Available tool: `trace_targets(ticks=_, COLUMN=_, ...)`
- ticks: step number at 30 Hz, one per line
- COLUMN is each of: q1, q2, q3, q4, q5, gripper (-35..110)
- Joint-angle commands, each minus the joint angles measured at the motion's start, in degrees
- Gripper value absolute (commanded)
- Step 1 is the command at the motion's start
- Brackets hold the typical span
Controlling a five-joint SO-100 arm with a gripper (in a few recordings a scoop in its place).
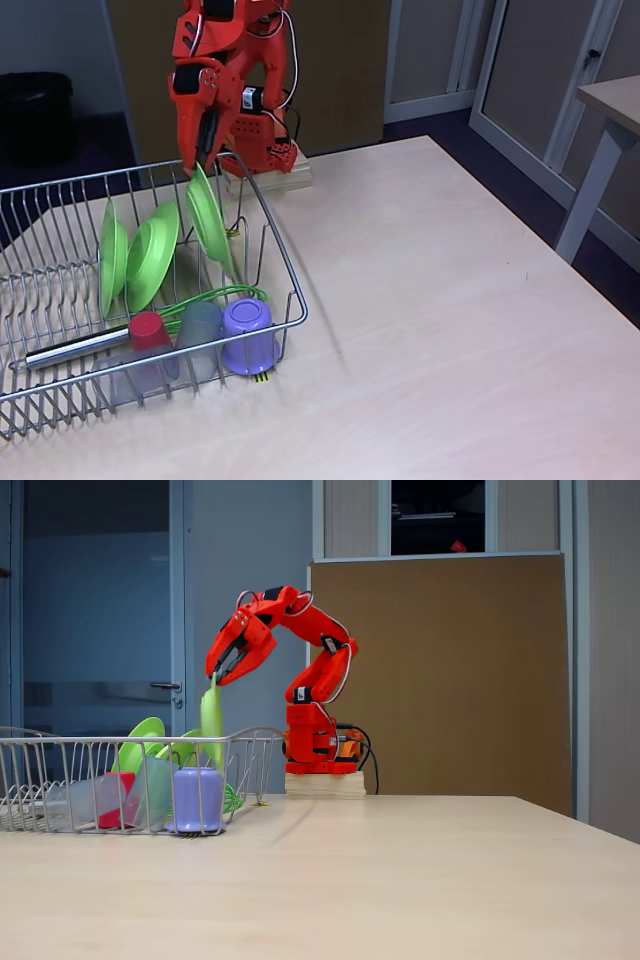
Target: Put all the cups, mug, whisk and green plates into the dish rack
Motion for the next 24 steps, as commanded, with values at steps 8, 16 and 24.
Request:
trace_targets(ticks=8, q1=-1.0, q2=10.8, q3=12.0, q4=-0.9, q5=2.5, gripper=0)
trace_targets(ticks=16, q1=-2.6, q2=16.1, q3=19.7, q4=-2.4, q5=1.6, gripper=0)
trace_targets(ticks=24, q1=-1.6, q2=21.9, q3=22.7, q4=1.4, q5=0.2, gripper=0)
